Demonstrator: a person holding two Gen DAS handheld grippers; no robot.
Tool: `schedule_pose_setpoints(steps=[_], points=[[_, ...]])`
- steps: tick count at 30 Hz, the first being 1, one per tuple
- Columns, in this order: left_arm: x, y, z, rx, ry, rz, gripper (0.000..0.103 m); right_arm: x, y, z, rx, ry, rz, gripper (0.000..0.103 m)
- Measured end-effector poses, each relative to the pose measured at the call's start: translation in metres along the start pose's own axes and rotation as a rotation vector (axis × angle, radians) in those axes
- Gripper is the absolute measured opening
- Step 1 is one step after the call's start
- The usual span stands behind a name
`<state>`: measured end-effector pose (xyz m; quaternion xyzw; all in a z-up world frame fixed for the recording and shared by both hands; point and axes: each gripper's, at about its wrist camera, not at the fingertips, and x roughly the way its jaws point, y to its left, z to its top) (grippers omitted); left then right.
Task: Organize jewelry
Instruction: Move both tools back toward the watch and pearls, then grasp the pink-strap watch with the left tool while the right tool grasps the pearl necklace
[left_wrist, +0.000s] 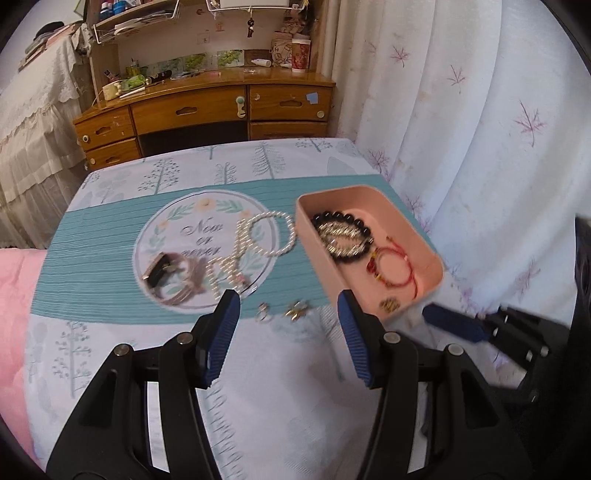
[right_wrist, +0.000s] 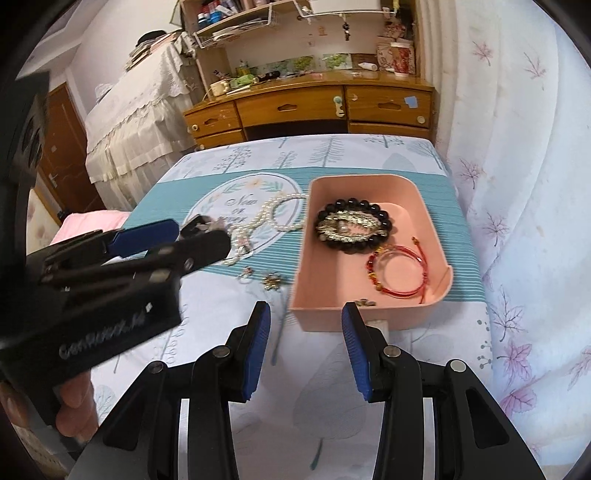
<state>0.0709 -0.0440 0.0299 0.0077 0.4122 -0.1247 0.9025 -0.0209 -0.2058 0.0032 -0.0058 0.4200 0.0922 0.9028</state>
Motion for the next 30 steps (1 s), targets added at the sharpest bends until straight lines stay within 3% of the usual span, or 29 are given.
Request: schedule_pose_setpoints(steps=[7,16,21,25,30], points=[[-0.031,0.044,-0.011,-0.028,0.037,0.01,0.052,-0.011,0.039,0.005,-0.078,0.011,0.017,0.041],[-0.045,0.094,-0.017,0.007,0.115,0.105,0.052,-0.013,0.082,0.034,-0.181,0.029,0.044,0.041],[-0.032,0.117,-0.015,0.018,0.152,0.151,0.052,-0.005,0.097,0.062,-0.219,0.034,0.052,0.041],[-0.013,0.141,-0.005,-0.04,0.156,0.118,0.052,0.01,0.101,0.088,-0.206,0.051,0.065,0.041],[0.023,0.163,0.011,-0.067,0.181,0.109,0.052,0.057,0.097,0.124,-0.141,0.141,0.081,0.041]])
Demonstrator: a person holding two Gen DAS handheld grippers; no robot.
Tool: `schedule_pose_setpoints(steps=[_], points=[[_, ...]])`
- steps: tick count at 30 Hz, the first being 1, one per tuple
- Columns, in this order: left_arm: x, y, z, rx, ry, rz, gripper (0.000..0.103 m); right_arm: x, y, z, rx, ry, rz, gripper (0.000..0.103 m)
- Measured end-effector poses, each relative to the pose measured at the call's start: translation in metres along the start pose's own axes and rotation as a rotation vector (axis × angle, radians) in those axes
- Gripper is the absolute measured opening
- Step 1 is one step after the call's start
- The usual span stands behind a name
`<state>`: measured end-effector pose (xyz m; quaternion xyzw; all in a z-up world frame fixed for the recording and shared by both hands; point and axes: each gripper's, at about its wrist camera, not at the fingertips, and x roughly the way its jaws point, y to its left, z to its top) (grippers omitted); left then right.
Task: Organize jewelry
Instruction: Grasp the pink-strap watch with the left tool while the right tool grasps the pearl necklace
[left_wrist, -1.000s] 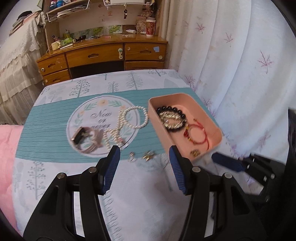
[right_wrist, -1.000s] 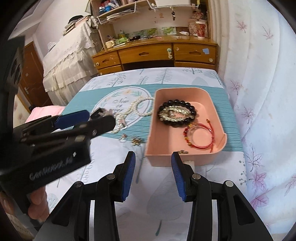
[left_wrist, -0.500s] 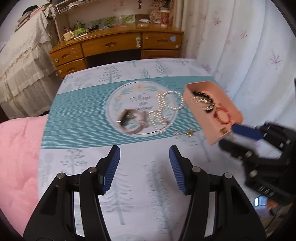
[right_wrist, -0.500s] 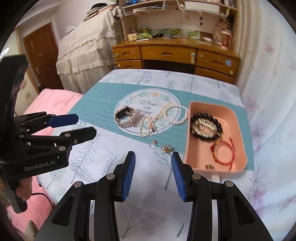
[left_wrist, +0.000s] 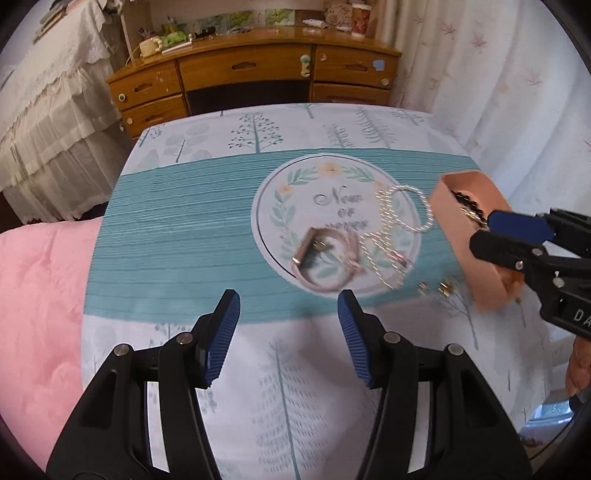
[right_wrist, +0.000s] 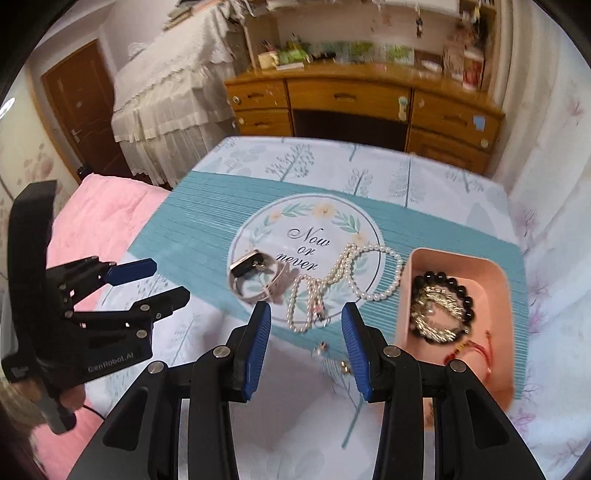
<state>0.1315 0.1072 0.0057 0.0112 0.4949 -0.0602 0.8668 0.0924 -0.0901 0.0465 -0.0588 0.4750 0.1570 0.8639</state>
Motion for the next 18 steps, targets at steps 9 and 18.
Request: schedule_pose_setpoints(steps=[9,18], points=[[0.06,0.014,0.039,-0.043,0.082,-0.05,0.052,0.104,-0.012,0.03,0.074,0.191,0.004,0.038],[0.094,0.002,0.05,0.01,0.129,-0.045,0.052,0.152,0.001,0.026,-0.012,0.25,-0.078,0.017]])
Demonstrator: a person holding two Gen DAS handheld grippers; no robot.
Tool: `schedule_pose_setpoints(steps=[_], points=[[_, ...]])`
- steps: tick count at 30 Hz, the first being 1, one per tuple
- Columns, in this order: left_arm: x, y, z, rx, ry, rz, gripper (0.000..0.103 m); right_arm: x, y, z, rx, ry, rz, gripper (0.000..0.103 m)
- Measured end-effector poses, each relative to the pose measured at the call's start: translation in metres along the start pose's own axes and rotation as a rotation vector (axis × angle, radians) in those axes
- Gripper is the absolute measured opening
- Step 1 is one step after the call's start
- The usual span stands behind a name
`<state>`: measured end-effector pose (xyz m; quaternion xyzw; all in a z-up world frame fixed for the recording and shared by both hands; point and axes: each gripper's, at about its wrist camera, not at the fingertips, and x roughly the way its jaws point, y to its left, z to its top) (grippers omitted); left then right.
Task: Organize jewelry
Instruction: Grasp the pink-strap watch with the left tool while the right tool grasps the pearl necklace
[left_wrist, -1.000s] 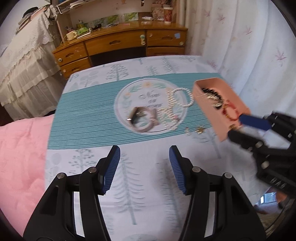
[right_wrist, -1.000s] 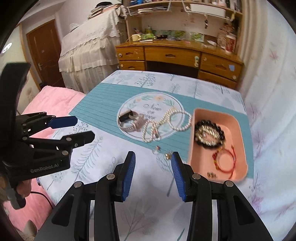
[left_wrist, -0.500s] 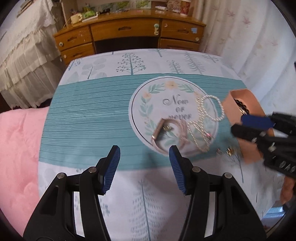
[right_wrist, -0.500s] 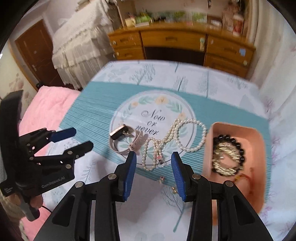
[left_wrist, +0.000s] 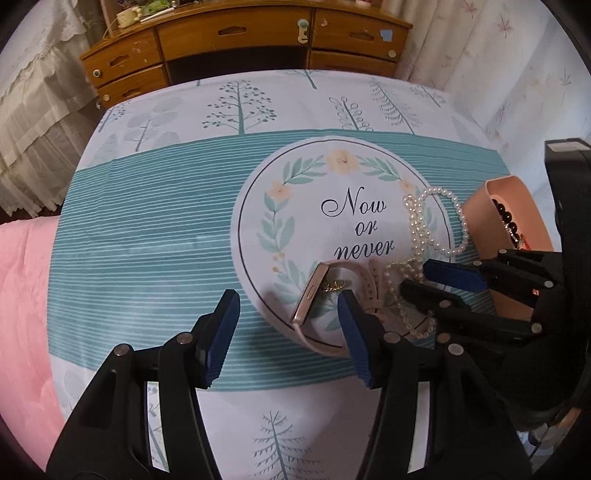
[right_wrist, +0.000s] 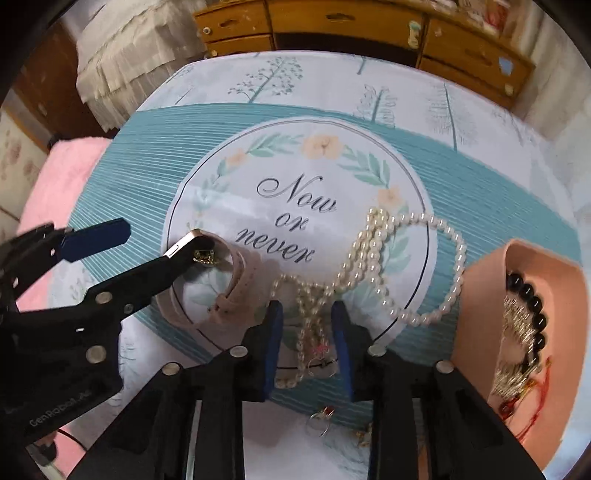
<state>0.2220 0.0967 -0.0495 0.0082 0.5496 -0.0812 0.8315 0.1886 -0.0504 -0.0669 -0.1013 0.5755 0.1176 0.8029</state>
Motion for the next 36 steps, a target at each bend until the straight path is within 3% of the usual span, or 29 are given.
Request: schedule_pose_setpoints(steps=[2,6,15,20,21,24,30,36], points=[[0.005,-0.001,0.001,0.004,0.011,0.008,0.052,0.002,0.002,-0.001,-0.023,-0.005,-0.031,0.009],[0.013,0.0,-0.001,-0.012,0.048,0.011,0.052,-0.004,-0.004,-0.006,-0.005,-0.027,-0.012,0.005],[0.023,0.013,-0.012,-0.133,0.152,0.035,0.052,-0.032,-0.013,-0.017,0.029,-0.082,0.065,0.005],[0.027,0.009,-0.012,-0.147,0.147,0.075,0.052,-0.051,-0.008,-0.02,0.019,-0.125,0.095,0.005],[0.027,0.008,-0.013,-0.147,0.143,0.084,0.048,-0.055,-0.007,-0.022,0.02,-0.132,0.102,0.005],[0.024,0.001,-0.01,-0.133,0.13,0.089,0.003,-0.066,-0.008,-0.027,0.022,-0.149,0.119,0.005],[0.01,-0.003,-0.01,-0.143,0.085,0.083,0.002,-0.088,-0.017,-0.035,0.046,-0.193,0.15,0.005],[-0.043,-0.007,-0.001,-0.131,-0.028,0.041,0.002,-0.119,-0.028,-0.043,0.072,-0.257,0.176,0.005]])
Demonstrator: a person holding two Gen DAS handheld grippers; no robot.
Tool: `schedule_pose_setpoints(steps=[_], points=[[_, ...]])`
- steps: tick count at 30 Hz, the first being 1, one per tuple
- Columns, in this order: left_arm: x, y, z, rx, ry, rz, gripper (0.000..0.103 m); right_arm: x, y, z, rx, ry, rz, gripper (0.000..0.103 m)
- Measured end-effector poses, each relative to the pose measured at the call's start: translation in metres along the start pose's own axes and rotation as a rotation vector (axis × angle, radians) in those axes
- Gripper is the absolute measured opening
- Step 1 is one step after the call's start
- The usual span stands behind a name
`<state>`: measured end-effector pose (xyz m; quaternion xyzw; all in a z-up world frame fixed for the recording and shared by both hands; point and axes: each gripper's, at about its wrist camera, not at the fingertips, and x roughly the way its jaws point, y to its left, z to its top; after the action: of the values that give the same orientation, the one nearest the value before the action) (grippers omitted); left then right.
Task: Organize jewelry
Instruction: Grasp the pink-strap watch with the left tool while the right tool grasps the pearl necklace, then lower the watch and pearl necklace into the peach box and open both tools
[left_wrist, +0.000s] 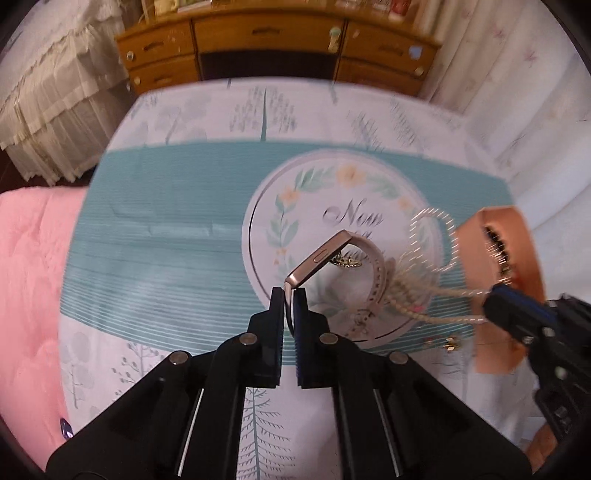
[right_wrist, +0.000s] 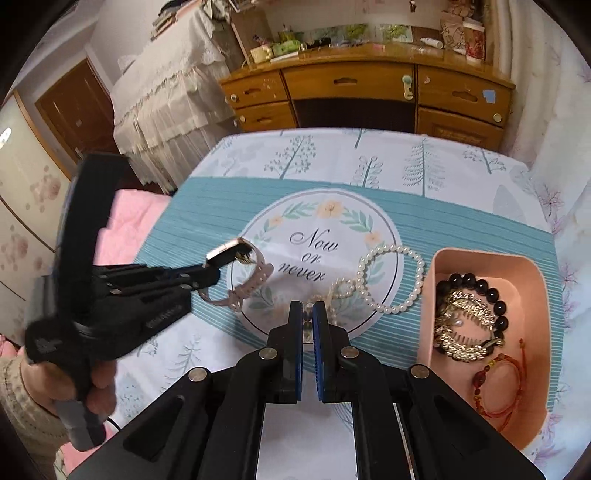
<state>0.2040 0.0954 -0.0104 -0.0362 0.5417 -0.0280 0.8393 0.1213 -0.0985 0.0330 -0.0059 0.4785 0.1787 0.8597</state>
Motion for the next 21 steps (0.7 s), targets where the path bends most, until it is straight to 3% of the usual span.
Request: schedule_pose_setpoints(steps=[9,17,21], points=[[-0.074,-0.042,-0.003,0.134,-0.195,-0.011,0.002,-0.078,-0.015,-0.006,0.038,-0.178,-0.012,0.005],[-0.086,-0.109,-0.013,0.241,-0.254,-0.068,0.002,-0.169,-0.064,-0.015,0.143,-0.396,-0.058,0.005],[-0.081,-0.148,-0.015,0.283,-0.265,-0.103,0.002,-0.204,-0.094,-0.022,0.194,-0.447,-0.08,0.005]])
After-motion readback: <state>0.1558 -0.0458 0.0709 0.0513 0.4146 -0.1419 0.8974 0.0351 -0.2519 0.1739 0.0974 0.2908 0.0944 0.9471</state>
